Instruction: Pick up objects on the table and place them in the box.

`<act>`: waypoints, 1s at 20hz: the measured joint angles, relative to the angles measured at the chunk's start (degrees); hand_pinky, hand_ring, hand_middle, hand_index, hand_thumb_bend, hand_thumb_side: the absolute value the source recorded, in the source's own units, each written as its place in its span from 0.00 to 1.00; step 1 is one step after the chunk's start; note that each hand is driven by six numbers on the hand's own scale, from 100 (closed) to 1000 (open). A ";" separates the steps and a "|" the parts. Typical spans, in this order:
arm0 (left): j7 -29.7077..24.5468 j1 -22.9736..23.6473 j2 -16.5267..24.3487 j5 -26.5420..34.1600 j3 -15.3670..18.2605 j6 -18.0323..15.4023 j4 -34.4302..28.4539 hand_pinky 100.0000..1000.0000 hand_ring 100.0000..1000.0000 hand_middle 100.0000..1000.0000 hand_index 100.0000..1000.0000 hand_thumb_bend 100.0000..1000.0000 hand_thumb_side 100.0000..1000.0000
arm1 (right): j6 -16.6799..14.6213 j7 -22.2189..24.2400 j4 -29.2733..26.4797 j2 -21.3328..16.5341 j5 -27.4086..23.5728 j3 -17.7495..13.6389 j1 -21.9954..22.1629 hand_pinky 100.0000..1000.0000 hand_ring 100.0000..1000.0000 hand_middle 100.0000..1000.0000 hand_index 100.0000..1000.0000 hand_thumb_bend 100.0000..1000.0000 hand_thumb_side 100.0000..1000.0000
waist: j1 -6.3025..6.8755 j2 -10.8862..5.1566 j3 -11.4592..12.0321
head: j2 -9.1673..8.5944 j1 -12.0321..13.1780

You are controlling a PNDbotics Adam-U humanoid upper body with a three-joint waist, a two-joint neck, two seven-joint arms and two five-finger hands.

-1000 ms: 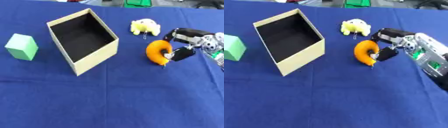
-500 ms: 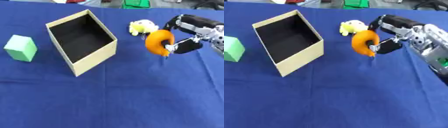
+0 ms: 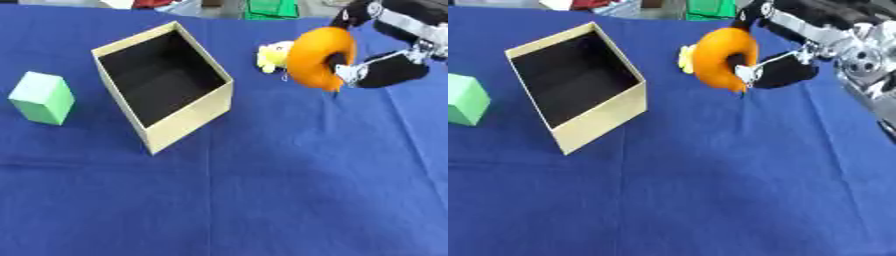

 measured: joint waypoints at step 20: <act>-0.22 -0.14 0.00 0.65 -0.07 -0.35 0.00 0.47 0.66 0.68 0.78 0.12 1.00 | 1.39 4.56 7.79 12.29 -3.15 3.33 -19.46 0.82 0.81 0.49 0.66 0.00 0.21 | -0.28 -0.50 1.93 | 1.83 -3.03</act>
